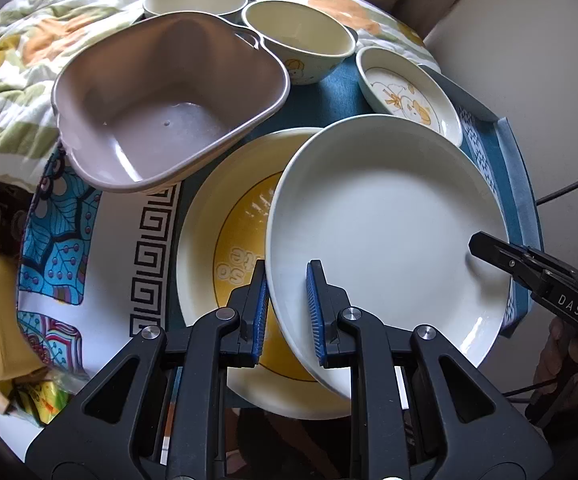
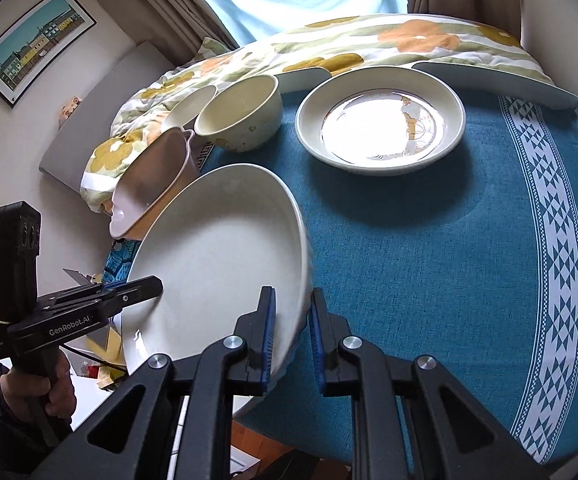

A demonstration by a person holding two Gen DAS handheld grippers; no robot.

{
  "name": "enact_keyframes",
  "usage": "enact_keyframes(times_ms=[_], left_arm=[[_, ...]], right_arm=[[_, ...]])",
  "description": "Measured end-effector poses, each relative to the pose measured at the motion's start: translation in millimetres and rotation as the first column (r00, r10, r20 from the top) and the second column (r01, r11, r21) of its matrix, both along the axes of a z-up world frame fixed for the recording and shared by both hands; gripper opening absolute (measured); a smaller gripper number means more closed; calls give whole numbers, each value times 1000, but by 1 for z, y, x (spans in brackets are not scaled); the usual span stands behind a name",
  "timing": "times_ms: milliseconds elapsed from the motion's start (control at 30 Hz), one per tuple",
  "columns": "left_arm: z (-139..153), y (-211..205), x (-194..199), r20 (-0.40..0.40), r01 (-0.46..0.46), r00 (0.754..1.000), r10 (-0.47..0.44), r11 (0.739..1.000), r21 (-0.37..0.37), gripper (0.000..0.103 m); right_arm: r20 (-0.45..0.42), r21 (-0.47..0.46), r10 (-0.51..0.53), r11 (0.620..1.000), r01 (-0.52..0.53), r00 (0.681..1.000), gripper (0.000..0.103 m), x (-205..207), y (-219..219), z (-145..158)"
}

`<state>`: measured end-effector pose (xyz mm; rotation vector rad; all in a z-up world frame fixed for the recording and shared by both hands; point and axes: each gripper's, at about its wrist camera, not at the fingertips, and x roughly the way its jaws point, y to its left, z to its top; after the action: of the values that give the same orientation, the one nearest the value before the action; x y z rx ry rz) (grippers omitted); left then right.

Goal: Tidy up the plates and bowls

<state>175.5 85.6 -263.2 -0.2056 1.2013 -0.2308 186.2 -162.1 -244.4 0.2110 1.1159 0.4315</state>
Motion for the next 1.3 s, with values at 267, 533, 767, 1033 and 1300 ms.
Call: enact_keyframes(times_ms=[267, 533, 767, 1033, 1300], left_arm=[[-10, -7, 10, -7, 45, 999, -45, 997, 67, 16], [-17, -15, 9, 2, 74, 997, -75, 989, 131, 16], [-14, -30, 7, 36, 95, 994, -106, 967, 235, 16], [-10, -37, 0, 75, 105, 988, -138, 936, 336, 16], [-8, -32, -4, 97, 91, 986, -138, 918, 386, 16]], right_arm=[[-7, -30, -17, 999, 17, 1000, 15, 2, 5, -5], [-1, -58, -18, 998, 17, 1000, 15, 5, 13, -11], [11, -99, 0, 995, 1, 1000, 15, 5, 20, -14], [35, -181, 46, 983, -39, 998, 15, 2, 30, -18], [75, -267, 98, 961, -75, 992, 15, 0, 43, -18]])
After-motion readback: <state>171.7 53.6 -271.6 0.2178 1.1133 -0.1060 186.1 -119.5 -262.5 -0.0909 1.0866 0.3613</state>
